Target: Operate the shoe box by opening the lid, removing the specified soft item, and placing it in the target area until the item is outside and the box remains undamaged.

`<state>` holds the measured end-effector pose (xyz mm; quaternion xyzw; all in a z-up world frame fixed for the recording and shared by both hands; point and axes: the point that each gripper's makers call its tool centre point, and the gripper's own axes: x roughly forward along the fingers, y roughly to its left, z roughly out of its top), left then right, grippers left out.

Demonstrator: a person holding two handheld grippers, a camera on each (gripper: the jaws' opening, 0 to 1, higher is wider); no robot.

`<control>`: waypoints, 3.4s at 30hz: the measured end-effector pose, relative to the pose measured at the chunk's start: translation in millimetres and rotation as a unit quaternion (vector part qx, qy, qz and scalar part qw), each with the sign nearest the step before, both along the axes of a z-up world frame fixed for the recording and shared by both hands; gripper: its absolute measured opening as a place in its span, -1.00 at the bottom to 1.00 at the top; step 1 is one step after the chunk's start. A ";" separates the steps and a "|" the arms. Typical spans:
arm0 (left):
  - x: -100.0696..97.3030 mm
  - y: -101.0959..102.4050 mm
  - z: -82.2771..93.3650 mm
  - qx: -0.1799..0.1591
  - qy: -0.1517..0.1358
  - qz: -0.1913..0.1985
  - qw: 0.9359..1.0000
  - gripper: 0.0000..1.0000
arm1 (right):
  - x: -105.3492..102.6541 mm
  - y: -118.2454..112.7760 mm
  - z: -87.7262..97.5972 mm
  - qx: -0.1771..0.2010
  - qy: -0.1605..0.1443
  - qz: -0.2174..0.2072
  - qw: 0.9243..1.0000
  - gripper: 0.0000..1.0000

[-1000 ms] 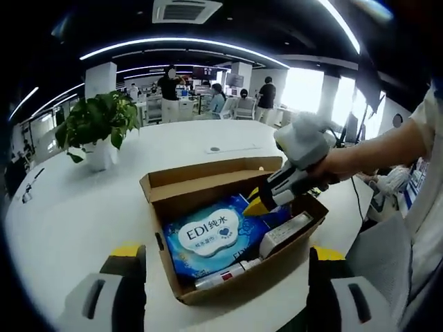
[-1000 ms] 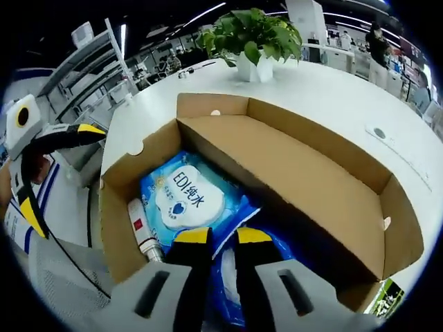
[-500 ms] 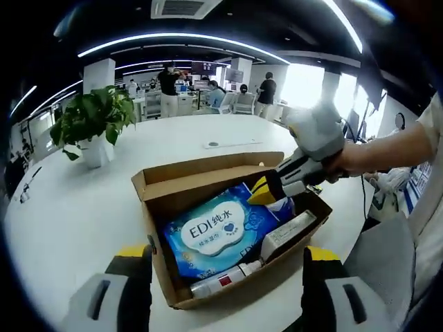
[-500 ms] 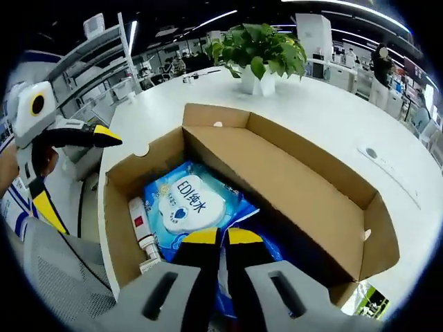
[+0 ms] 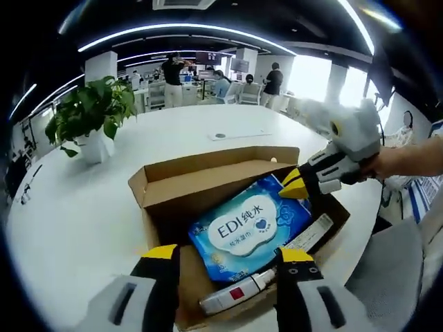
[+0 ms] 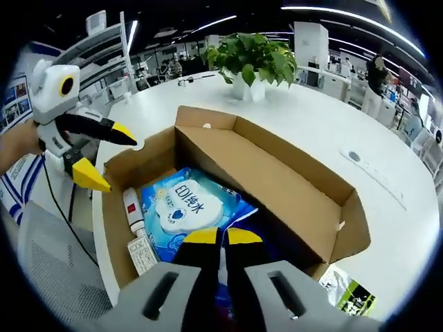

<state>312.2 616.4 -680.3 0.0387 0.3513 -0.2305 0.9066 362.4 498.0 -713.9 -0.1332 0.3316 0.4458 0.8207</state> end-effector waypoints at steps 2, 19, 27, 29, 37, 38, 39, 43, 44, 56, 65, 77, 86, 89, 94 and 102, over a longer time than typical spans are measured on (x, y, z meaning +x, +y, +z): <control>2.6 -1.1 -5.1 0.002 0.012 -0.001 1.000 -0.02 | 0.2 -1.9 0.5 0.003 0.001 -0.003 1.000 -1.00; 5.4 -16.4 -52.9 -0.005 0.123 -0.008 0.992 -0.31 | -2.1 -25.3 4.9 -0.014 -0.020 -0.002 1.000 -1.00; 4.0 -22.5 -66.5 -0.024 0.154 -0.011 0.988 -0.51 | -1.4 -31.0 5.7 -0.024 -0.031 0.002 0.999 -1.00; 1.5 -25.6 -70.1 -0.029 0.165 -0.012 0.986 -0.59 | -1.3 -31.9 5.4 -0.024 -0.031 0.002 0.999 -1.00; 4.4 -26.5 -69.7 -0.036 0.165 0.009 0.986 -0.87 | -2.1 -32.0 5.7 -0.018 -0.033 -0.005 0.999 -1.00; 4.4 -27.0 -69.2 -0.036 0.165 0.008 0.986 -0.90 | -1.9 -32.1 5.7 -0.017 -0.032 -0.007 0.999 -1.00; 4.5 -27.0 -68.3 -0.035 0.164 0.006 0.986 -0.92 | -1.7 -32.4 5.5 -0.015 -0.032 -0.008 0.999 -1.00; 4.3 -27.2 -62.0 -0.032 0.159 0.008 0.987 -0.96 | -1.8 -33.9 6.5 -0.012 -0.032 -0.012 0.999 -1.00; 4.1 -27.2 -60.5 -0.030 0.156 0.006 0.987 -0.96 | -2.0 -34.2 7.1 -0.011 -0.032 -0.013 0.999 -1.00; 7.4 -24.5 -27.4 -0.038 0.114 0.023 0.992 -0.98 | -5.7 -38.8 28.0 0.025 -0.022 -0.040 0.999 -1.00; 3.9 -27.6 -6.4 -0.036 0.097 0.018 0.995 -0.99 | -7.7 -42.7 47.6 0.060 -0.017 -0.055 0.997 -1.00; 9.7 -51.4 25.3 -0.047 0.067 0.006 0.997 -1.00 | -4.8 -69.3 72.7 0.094 -0.016 -0.090 0.991 -1.00; 16.4 -84.5 36.4 -0.055 0.055 -0.014 0.997 -1.00 | -2.4 -103.4 82.8 0.097 -0.024 -0.114 0.988 -1.00; 18.6 -97.1 39.2 -0.055 0.052 -0.024 0.997 -1.00 | -0.2 -116.8 85.0 0.097 -0.026 -0.125 0.987 -1.00; 21.8 -116.1 43.1 -0.060 0.047 -0.035 0.996 -1.00 | 2.9 -134.6 89.2 0.098 -0.029 -0.140 0.985 -1.00; 24.4 -146.8 43.3 -0.059 0.048 -0.059 0.995 -1.00 | 5.5 -168.2 91.5 0.102 -0.030 -0.173 0.979 -1.00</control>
